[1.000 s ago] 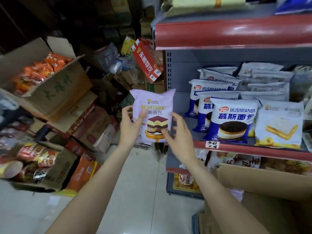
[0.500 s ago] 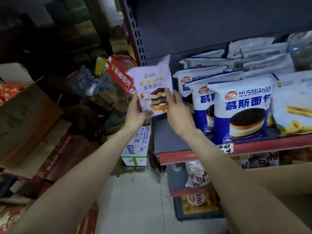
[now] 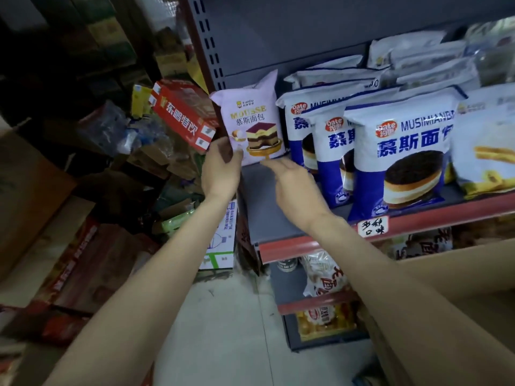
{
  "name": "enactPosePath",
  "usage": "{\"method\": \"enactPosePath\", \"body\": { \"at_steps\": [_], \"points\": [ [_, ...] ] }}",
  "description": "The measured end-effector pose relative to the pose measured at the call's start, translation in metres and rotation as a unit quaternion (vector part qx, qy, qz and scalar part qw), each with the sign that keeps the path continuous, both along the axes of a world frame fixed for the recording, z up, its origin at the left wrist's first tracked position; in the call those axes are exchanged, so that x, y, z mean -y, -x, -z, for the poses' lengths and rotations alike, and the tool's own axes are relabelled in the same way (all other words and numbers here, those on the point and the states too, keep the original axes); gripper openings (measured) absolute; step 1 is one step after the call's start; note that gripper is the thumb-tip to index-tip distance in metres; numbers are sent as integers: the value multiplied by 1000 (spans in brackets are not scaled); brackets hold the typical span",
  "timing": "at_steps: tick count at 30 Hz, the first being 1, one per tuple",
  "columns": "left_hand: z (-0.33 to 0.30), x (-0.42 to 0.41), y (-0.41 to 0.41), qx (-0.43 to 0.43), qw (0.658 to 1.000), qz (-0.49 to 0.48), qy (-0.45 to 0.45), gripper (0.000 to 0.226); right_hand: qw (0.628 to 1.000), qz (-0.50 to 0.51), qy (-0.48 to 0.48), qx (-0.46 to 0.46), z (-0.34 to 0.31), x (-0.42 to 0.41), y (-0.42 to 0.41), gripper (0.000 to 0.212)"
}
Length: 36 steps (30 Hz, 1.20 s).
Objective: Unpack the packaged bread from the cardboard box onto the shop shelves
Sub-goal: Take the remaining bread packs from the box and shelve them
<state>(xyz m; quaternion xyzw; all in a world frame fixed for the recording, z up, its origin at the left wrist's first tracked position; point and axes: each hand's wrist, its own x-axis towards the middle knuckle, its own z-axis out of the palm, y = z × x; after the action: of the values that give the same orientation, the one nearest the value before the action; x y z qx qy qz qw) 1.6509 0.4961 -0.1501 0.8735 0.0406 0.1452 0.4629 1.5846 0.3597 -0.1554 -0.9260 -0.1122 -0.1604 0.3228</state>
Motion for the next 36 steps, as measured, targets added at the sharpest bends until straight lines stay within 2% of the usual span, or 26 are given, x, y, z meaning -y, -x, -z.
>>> {"method": "enactPosePath", "body": {
  "at_steps": [2, 6, 8, 10, 12, 14, 16, 18, 20, 23, 25, 27, 29, 31, 33, 36],
  "points": [
    [-7, 4, 53, 44, 997, 41, -49, 21, 997, 17, -29, 63, 1, 13, 32, 40],
    [-2, 29, 141, 81, 986, 120, -82, 26, 988, 45, -21, 145, 8, 62, 108, 22],
    [13, 51, 175, 100, 973, 167, -122, 29, 988, 66, -12, 136, 19, 99, 151, 19],
    [33, 78, 207, 97, 965, 206, -126, 30, 993, 90, 0, 75, 39, 143, 192, 21],
    [62, 106, 235, 49, 967, 227, -102, 29, 992, 119, 8, -27, 66, 190, 226, 28],
    [92, 134, 255, -58, 971, 227, -54, 30, 983, 138, 25, -117, 96, 235, 253, 26],
    [119, 160, 268, -178, 959, 220, 3, 22, 973, 136, 34, -181, 122, 273, 274, 19],
    [142, 183, 274, -256, 946, 200, 14, 42, 964, 99, 59, -239, 148, 300, 286, 33],
    [161, 199, 276, -284, 943, 173, 4, 60, 952, 62, 92, -284, 175, 316, 289, 43],
    [183, 211, 279, -245, 958, 145, -45, 63, 932, -23, 140, -334, 222, 325, 288, 53],
    [187, 213, 282, -206, 968, 122, -74, 58, 893, -61, 199, -400, 250, 322, 292, 66],
    [186, 215, 286, -134, 976, 110, -134, 52, 852, -63, 262, -450, 272, 319, 299, 73],
    [181, 224, 294, -44, 971, 130, -198, 44, 834, -43, 281, -473, 285, 319, 306, 75],
    [177, 242, 299, 16, 948, 189, -254, 36, 829, -29, 285, -481, 296, 323, 312, 74],
    [181, 263, 298, 24, 900, 274, -339, 34, 816, -30, 314, -485, 300, 328, 313, 75],
    [190, 286, 285, -99, 794, 391, -455, 41, 788, -29, 342, -511, 305, 339, 315, 75]
  ]
}}
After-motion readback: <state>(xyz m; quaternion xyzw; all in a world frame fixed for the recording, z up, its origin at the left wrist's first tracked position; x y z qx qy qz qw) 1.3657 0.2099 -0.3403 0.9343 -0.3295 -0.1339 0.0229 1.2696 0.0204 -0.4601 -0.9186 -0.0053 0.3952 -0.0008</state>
